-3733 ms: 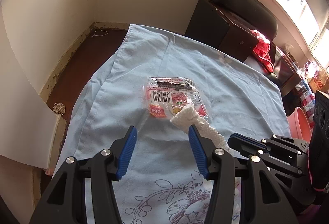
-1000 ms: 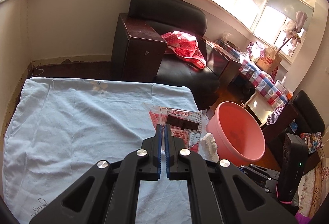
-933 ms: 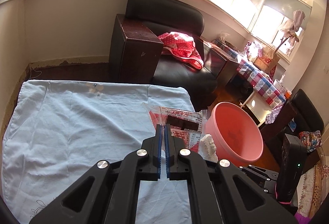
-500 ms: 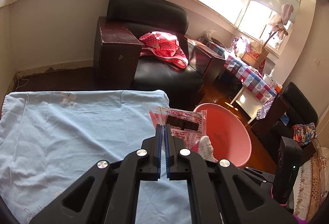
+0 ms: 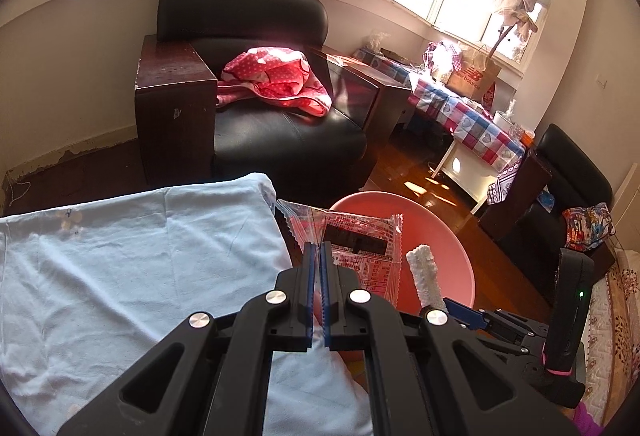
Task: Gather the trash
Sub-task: 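Carry the snack wrapper and foam strip over the pink basin, then open the left tool to drop the snack wrapper into the basin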
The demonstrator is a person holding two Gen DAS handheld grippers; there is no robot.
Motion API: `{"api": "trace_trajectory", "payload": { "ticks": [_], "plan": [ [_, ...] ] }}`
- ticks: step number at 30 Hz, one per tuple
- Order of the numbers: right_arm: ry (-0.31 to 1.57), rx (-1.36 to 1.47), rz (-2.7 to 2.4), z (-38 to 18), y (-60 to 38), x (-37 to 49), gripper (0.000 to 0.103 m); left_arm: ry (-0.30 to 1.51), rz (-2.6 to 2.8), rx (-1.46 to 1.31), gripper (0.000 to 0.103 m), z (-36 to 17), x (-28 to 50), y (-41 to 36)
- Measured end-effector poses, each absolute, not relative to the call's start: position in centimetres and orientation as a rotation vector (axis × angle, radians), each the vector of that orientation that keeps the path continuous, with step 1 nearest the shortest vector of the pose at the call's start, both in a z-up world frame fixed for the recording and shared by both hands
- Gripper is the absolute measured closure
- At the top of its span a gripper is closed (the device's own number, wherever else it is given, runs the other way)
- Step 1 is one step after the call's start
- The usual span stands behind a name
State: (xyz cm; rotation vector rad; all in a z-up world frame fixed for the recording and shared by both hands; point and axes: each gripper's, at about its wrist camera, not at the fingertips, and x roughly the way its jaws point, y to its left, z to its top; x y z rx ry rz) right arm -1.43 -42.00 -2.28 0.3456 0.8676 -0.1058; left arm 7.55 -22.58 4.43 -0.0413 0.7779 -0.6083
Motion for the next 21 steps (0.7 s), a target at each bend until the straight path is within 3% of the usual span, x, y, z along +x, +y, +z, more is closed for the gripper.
{"api": "trace_trajectory", "payload": {
  "ticks": [21],
  "plan": [
    [0.907,0.358,-0.236,-4.7,-47.0,1.4,0.074,0.902,-0.664,0.201,0.101,-2.3,8.7,-34.2]
  ]
}}
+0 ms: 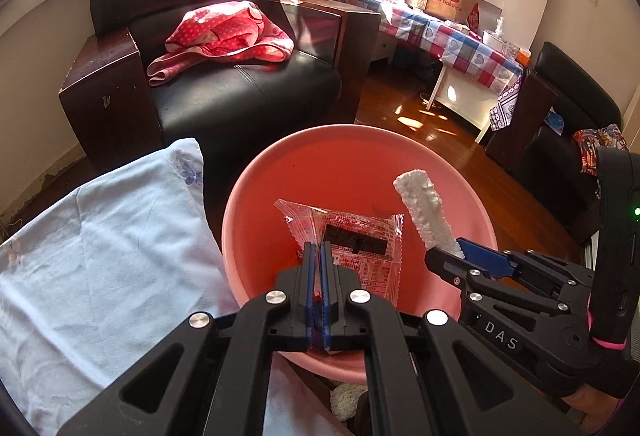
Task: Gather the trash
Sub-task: 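Open the left tool to drop the snack wrapper into the basin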
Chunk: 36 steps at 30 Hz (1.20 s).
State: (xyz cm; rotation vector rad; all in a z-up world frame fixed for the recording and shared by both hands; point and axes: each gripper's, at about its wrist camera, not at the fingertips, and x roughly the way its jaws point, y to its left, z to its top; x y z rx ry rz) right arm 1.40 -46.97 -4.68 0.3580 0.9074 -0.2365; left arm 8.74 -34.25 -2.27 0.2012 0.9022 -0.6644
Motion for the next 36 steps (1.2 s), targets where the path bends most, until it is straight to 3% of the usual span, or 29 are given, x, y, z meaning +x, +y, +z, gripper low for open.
{"api": "trace_trajectory", "payload": {
  "ticks": [24,36],
  "plan": [
    [0.930,0.276,-0.273,-4.5,-47.5,2.0,0.074,1.002,-0.664,0.245,0.099,-6.7,10.3,-37.7],
    [0.942,0.292,-0.265,-4.4,-47.5,2.0,0.073,0.985,-0.652,0.238,0.072,-6.0,9.7,-37.6]
  ]
}}
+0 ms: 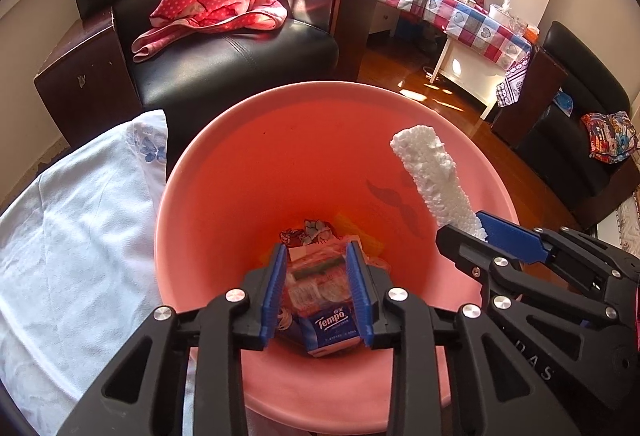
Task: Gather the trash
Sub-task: 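Open the left tool to drop the snack wrapper into the basin, then open the right tool to drop the white foam strip into the basin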
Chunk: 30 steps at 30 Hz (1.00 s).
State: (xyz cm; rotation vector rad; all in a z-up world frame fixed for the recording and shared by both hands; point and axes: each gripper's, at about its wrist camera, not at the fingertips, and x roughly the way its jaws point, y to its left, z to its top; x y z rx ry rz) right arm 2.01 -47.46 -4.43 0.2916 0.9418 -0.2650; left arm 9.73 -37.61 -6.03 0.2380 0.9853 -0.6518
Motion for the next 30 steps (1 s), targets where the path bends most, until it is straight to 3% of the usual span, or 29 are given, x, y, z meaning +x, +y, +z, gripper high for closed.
{"api": "trace_trajectory", "payload": {
  "ticks": [30],
  "plan": [
    [0.891,0.307,-0.220,-2.3,-47.3,0.6,0.071,0.945,-0.638,0.168,0.062,-3.4,8.5,-35.3]
  ]
}}
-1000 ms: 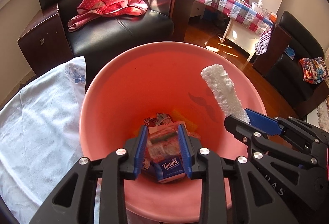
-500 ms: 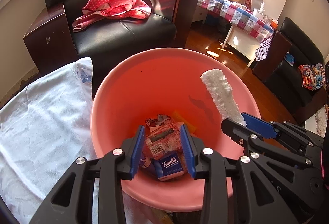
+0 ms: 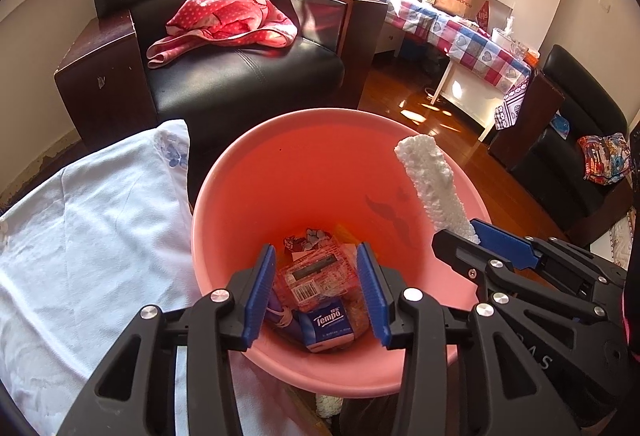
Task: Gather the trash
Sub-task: 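Open the right tool to drop the white foam strip into the basin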
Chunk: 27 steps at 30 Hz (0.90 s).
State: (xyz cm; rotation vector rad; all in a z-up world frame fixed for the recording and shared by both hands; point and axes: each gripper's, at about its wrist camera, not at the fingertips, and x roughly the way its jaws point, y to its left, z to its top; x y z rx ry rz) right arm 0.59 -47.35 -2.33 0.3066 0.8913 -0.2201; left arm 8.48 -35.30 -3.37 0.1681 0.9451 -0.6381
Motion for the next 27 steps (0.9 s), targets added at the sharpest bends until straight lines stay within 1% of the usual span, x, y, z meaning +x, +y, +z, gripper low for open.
{"api": "trace_trajectory", "payload": {
  "ticks": [3,5,7,27],
  "plan": [
    [0.891,0.306,-0.222,-2.32,-47.35,0.64,0.070,0.945,-0.636,0.167,0.062,-3.38,8.47,-35.25],
    [0.890,0.308,-0.226,-2.37,-47.52,0.69,0.066,0.948,-0.635,0.162,0.062,-3.34,8.50,-35.19],
    [0.890,0.316,-0.226,-2.47,-47.60,0.73,0.065,0.951,-0.636,0.158,0.062,-3.33,8.63,-35.16],
    [0.869,0.325,-0.213,-2.51,-46.84,0.02,0.065,0.961,-0.622,0.141,0.062,-4.03,8.81,-34.66]
  ]
}}
